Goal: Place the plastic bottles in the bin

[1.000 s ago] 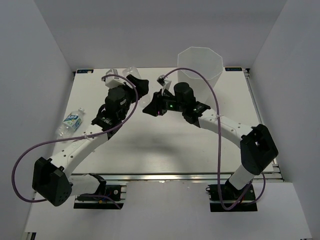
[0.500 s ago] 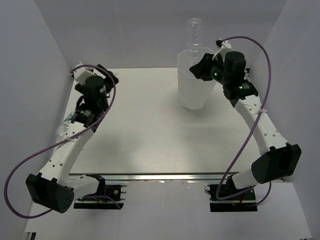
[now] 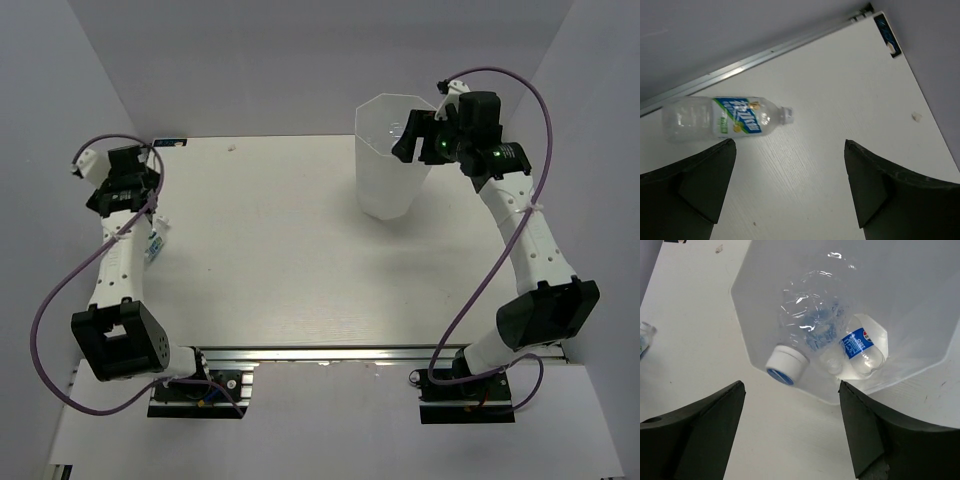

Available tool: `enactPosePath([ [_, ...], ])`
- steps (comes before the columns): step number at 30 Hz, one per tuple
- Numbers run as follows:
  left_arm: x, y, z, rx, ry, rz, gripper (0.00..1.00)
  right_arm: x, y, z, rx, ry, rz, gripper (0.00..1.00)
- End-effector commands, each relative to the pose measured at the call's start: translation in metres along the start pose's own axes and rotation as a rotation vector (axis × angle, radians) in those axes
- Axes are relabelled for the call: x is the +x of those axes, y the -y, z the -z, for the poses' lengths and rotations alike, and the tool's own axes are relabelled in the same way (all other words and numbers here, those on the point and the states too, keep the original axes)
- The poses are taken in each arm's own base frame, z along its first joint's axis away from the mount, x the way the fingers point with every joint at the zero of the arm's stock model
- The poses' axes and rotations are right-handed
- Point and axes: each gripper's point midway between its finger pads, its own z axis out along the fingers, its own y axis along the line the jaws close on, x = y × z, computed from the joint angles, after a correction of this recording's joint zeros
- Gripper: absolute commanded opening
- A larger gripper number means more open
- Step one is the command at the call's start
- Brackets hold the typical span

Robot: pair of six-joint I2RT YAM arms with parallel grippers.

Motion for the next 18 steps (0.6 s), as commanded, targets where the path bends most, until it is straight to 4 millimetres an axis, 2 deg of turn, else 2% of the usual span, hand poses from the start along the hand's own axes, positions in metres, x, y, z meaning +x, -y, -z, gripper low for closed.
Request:
enactPosePath([
  [1,-0.002,-0.031,-0.011,-0.071,-0.034,0.078,0.98,-0.029,-0.010,0.017,-0.013,0.057,0.051,0.82],
  [6,0.006,-0.048,-0.022,-0.099,-0.057,0.145,0.98,-0.042,-0.014,0.029,-0.014,0.100,0.065,0.86],
  [9,0.009,-0.071,-0.032,-0.175,-0.077,0.174,0.98,-0.046,-0.019,0.040,-0.025,0.142,0.074,0.86],
  [15,0.034,-0.116,-0.054,-0.302,-0.167,0.311,0.98,-0.040,-0.019,0.054,-0.020,0.187,0.092,0.89],
  [18,0.044,-0.119,-0.063,-0.314,-0.179,0.381,0.98,-0.038,-0.017,0.055,-0.012,0.192,0.095,0.89],
])
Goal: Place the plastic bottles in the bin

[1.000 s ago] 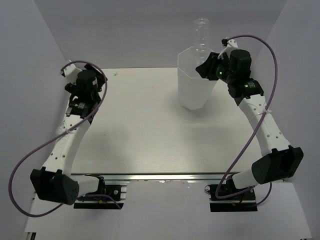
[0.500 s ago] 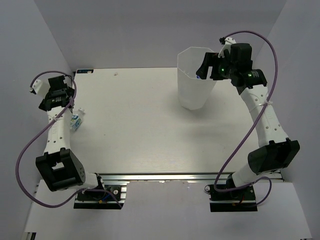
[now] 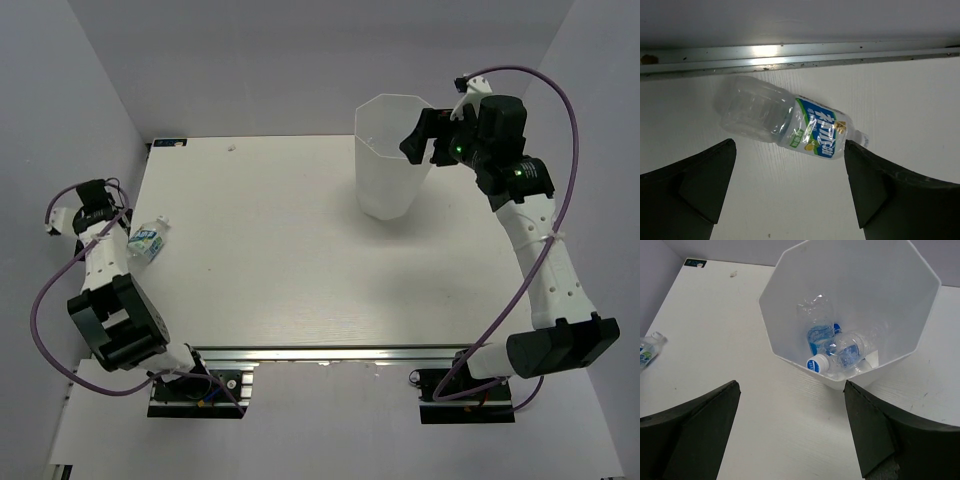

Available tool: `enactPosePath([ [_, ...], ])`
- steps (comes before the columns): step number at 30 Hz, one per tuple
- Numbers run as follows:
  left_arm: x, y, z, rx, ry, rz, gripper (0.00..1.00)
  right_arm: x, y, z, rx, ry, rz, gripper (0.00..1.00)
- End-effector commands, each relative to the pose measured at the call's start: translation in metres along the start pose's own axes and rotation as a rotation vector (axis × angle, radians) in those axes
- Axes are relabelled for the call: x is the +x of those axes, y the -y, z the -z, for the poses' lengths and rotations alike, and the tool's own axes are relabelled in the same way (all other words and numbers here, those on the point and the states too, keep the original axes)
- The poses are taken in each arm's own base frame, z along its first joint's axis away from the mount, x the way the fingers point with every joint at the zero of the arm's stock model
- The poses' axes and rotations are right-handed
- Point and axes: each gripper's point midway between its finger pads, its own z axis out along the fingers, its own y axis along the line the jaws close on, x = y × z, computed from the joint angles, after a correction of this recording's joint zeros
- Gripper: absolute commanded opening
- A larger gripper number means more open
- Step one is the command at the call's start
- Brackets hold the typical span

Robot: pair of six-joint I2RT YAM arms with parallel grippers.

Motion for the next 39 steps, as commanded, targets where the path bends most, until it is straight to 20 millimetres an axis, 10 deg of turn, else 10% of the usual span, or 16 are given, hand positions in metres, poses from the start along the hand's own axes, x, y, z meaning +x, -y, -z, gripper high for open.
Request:
enactPosePath([
  [1,0.016,-0.004,-0.008,-0.014,-0.051,0.111,0.98,-0.014,0.000,0.005,0.004,0.068,0.032,0.89],
  [16,0.041,-0.021,-0.038,-0.113,-0.040,0.539,0.98,-0.007,-0.003,-0.002,-0.039,0.012,0.091,0.89],
  [39,0.066,-0.034,-0.081,-0.307,-0.062,0.511,0.92,0.002,-0.008,-0.011,-0.073,-0.032,0.125,0.89],
])
